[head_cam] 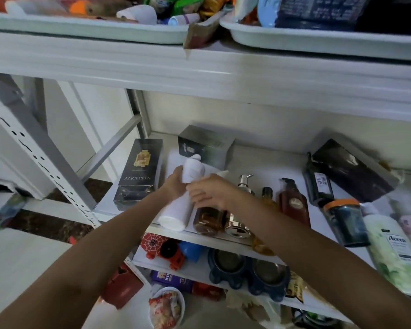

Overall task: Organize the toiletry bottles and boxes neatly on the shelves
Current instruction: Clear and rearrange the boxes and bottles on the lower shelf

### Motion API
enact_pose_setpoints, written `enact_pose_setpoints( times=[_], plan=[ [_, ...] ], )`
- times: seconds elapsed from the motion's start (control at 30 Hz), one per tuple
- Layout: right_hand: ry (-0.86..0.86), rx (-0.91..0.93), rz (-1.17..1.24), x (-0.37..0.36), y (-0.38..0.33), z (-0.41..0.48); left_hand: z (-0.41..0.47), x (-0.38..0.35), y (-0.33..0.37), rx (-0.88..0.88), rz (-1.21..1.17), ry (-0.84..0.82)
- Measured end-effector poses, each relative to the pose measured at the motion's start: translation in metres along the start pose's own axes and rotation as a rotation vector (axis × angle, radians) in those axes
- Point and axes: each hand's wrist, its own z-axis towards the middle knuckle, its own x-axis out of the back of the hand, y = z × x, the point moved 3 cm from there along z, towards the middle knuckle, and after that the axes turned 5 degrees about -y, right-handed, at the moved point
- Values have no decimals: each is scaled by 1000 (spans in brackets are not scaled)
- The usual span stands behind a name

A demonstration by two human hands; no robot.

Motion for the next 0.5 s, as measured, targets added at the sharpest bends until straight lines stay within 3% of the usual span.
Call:
enact_pose_setpoints(
  times=[0.13,0.3,0.5],
  plan=[
    [127,101,-16,37,-21,15,2,-11,-3,30,176,-8],
    [522,183,-202,103,-25,53,10,-26,-8,62,345,-5],
    [618,160,-591,141,-38,89,17,-23,-21,19,306,22]
  ],
)
